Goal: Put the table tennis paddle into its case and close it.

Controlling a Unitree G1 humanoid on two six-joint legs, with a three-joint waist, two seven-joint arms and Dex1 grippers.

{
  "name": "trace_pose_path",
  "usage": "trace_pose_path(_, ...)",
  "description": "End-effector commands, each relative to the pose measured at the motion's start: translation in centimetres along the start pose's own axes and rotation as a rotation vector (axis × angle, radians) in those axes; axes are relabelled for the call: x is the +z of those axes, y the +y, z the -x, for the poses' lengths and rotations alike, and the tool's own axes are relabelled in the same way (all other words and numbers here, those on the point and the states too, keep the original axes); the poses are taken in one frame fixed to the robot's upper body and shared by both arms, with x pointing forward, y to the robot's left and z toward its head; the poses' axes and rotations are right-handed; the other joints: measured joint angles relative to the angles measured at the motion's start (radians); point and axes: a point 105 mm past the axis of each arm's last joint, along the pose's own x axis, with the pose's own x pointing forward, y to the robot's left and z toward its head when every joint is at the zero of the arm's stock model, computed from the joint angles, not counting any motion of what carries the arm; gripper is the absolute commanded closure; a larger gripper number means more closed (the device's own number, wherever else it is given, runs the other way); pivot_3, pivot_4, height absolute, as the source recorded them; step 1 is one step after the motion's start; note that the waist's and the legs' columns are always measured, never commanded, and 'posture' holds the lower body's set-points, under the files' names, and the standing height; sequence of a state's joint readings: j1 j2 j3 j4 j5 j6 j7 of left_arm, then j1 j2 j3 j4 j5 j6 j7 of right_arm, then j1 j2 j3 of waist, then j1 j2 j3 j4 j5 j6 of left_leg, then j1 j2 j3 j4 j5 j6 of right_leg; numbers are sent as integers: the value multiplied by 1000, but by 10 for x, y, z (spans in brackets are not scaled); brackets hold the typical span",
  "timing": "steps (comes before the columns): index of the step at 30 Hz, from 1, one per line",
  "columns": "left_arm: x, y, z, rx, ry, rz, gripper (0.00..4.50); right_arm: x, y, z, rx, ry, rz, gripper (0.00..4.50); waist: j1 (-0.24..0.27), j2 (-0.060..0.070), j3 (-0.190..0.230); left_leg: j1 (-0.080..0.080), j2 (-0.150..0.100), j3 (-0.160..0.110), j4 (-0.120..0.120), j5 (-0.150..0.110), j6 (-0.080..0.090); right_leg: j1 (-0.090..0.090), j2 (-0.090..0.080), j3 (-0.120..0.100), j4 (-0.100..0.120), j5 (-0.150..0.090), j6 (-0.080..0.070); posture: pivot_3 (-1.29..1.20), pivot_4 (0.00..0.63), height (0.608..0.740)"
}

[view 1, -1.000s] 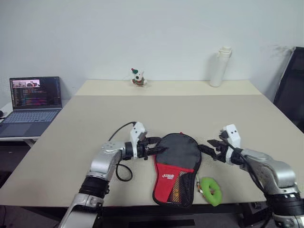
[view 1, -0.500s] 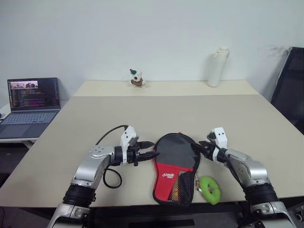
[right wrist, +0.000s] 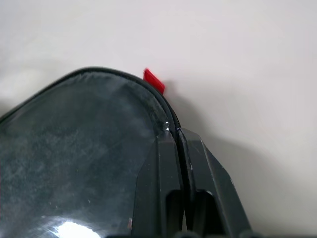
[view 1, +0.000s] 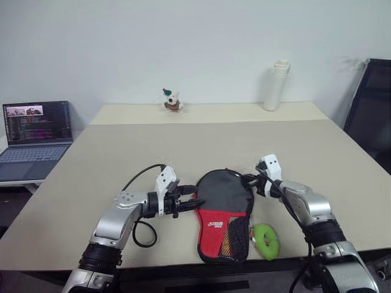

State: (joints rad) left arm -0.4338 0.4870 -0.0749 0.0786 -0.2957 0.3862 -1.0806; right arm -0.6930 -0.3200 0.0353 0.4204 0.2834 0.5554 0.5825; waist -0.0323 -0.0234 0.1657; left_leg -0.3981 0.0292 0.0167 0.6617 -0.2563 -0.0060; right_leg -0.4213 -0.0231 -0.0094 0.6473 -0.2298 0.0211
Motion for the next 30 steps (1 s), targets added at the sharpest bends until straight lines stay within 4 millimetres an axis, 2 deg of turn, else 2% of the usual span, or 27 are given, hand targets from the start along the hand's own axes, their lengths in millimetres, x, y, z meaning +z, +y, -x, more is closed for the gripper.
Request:
trace_pose_path(1, 11, -3, 0, -10, -33, -38, 1851, 35, 3, -8, 21, -86, 84, 4470, 0, 0, 0, 0, 0, 0, 0, 0, 0, 0, 0, 0, 0, 0, -1, 0, 150, 740)
trace_pose_path(6, 10, -4, -1, -15, -28, -42, 1851, 48, 2, -19, 33, -90, 121, 4470, 2, 0, 1, -1, 0, 0, 0, 0, 0, 0, 0, 0, 0, 3, -4, 0, 150, 740)
trace_pose_path(14, 9, -6, -6, -30, -20, -55, 1851, 26, -1, -26, 28, 13, 140, 4470, 3, 0, 1, -1, 0, 0, 0, 0, 0, 0, -1, 0, -1, 3, -5, 0, 150, 740)
trace_pose_path(17, 14, -4, -14, -53, -23, -80, 1851, 25, -4, -26, 3, 6, 136, 3887, 3, 0, 1, -1, 0, 0, 0, 0, 0, 0, -1, 0, -1, 3, -5, 0, 150, 740)
trace_pose_path(20, 19, 2, -22, -65, -25, -105, 1851, 33, -4, -24, -11, -28, 136, 2877, 4, 0, 1, -1, 0, 0, 0, 0, 0, 0, -1, 0, 0, 3, -5, 0, 150, 740)
trace_pose_path(22, 24, 7, -28, -72, -28, -121, 1851, 45, -1, -18, 3, -77, 115, 2136, 4, 1, 1, -1, 0, 0, 0, 0, 0, 0, -1, 0, 0, 3, -5, 0, 150, 740)
trace_pose_path(24, 27, 11, -34, -87, -26, -137, 1851, 55, 7, -7, 51, -122, 104, 1421, 6, 1, 1, -1, 0, 0, 0, 0, 0, -1, -1, 0, 0, 3, -5, 0, 150, 740)
trace_pose_path(27, 29, 16, -44, -124, 0, -167, 1851, 50, 22, 21, 140, -97, 93, 396, 12, 1, 1, -2, 0, -1, 0, 0, 0, -1, -1, -1, -1, 3, -5, 0, 150, 740)
trace_pose_path(30, 23, 21, -54, -151, 50, -188, 1851, 37, 27, 55, 153, -63, 95, 396, 25, 1, 1, -3, -1, -1, 0, 0, 0, -1, -1, -2, -2, 3, -5, 0, 150, 740)
